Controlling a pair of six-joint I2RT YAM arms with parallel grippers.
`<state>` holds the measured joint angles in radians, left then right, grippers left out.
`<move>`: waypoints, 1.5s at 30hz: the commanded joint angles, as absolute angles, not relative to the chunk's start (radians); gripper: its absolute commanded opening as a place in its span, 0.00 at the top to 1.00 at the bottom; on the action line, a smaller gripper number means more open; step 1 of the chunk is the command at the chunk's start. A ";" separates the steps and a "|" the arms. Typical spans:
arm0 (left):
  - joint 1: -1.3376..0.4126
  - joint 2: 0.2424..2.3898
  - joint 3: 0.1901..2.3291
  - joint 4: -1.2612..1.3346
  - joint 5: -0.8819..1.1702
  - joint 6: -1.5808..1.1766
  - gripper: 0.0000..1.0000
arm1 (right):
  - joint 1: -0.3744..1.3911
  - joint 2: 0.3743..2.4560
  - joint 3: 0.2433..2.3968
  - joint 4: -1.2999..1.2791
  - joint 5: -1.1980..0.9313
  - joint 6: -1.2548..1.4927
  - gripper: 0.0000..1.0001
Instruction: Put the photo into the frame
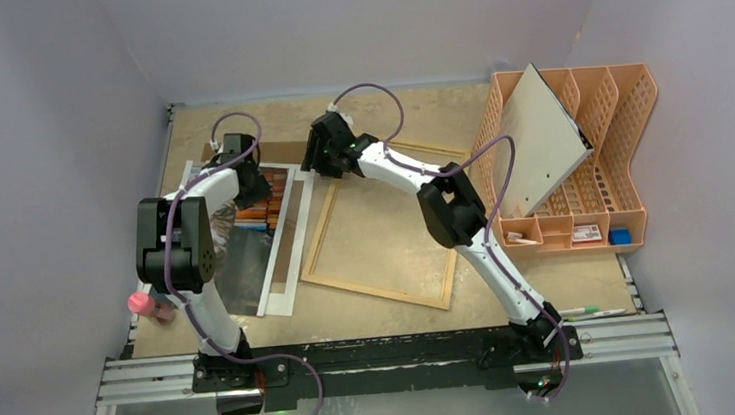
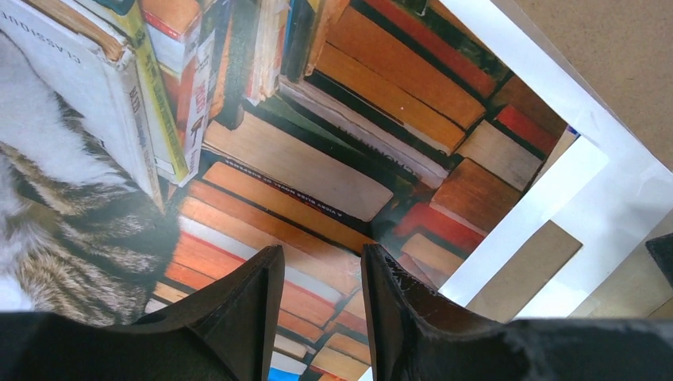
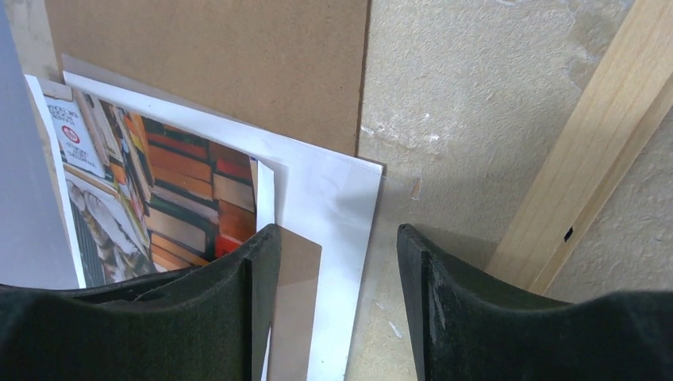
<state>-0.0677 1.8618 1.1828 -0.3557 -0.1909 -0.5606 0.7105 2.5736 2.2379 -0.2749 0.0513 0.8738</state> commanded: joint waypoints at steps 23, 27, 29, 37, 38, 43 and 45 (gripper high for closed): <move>-0.065 2.044 1.259 -0.482 -0.134 -0.579 0.57 | 0.694 2.476 1.978 0.170 -0.400 1.116 0.50; -0.063 2.050 1.262 -0.482 -0.131 -0.581 0.57 | 0.693 2.455 1.934 0.238 -0.420 1.115 0.57; -0.063 2.049 1.262 -0.482 -0.136 -0.580 0.58 | 0.692 2.447 1.922 0.239 -0.413 1.103 0.60; -0.063 2.054 1.268 -0.486 -0.148 -0.580 0.58 | 0.689 2.399 1.887 0.205 -0.363 1.029 0.70; -0.063 2.055 1.268 -0.487 -0.151 -0.578 0.58 | 0.688 2.392 1.880 0.209 -0.366 1.023 0.72; -0.063 2.062 1.270 -0.486 -0.151 -0.579 0.58 | 0.686 2.374 1.852 0.234 -0.402 1.020 0.75; -0.063 2.062 1.272 -0.486 -0.150 -0.579 0.58 | 0.686 2.386 1.858 0.219 -0.419 1.020 0.77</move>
